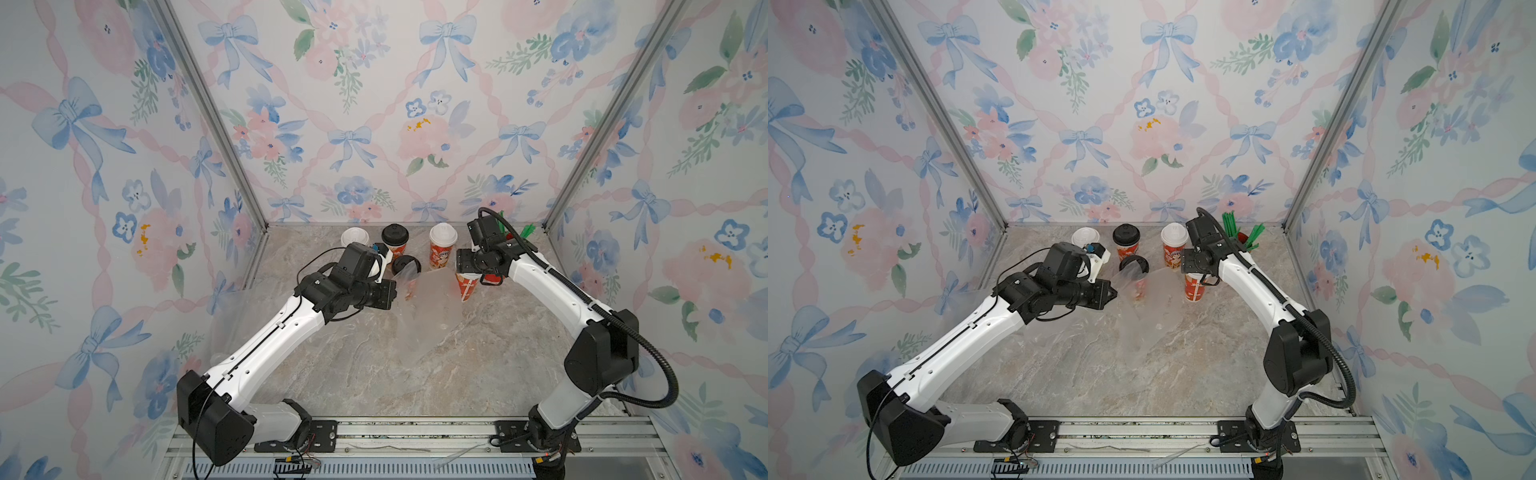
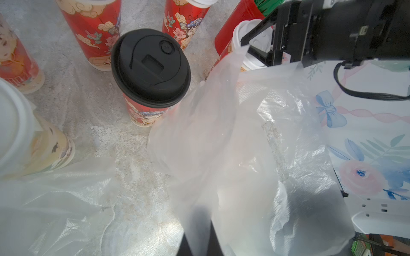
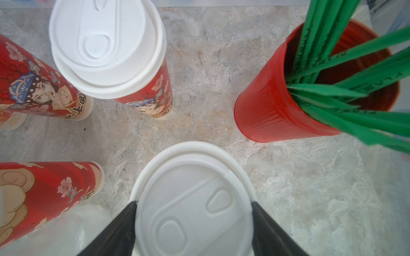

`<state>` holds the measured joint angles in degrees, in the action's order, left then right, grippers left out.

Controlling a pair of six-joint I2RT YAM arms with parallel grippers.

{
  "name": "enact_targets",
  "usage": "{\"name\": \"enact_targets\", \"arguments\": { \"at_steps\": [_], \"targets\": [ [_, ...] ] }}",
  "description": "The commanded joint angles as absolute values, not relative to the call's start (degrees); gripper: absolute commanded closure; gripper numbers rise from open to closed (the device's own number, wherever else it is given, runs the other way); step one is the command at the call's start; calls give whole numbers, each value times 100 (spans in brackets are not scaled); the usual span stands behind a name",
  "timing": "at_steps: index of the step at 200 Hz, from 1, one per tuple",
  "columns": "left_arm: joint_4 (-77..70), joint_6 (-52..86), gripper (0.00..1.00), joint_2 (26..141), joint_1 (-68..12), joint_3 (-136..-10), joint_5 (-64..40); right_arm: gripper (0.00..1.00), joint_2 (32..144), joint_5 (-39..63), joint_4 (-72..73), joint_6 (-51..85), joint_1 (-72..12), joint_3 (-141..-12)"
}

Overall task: Pack milk tea into plastic carrier bags
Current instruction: Pick up the milk tea cup at the center of the board.

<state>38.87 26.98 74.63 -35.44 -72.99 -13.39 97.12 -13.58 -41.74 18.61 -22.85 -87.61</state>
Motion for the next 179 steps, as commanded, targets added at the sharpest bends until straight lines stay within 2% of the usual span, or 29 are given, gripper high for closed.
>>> {"name": "enact_targets", "arguments": {
  "at_steps": [1,63,179],
  "targets": [
    [3920,2548,100,7400,-3500,-7326,-1408,24,9870,-1416,-4412,1821,-2257,-8640],
    [3920,2573,100,7409,-3500,-7313,-1387,32,9532,-1583,-4652,1806,-2302,-8805],
    [3834,2574,100,7389,-3504,-7304,-1413,36,8131,-1787,-6752,2175,-2930,-10049]
  ]
}}
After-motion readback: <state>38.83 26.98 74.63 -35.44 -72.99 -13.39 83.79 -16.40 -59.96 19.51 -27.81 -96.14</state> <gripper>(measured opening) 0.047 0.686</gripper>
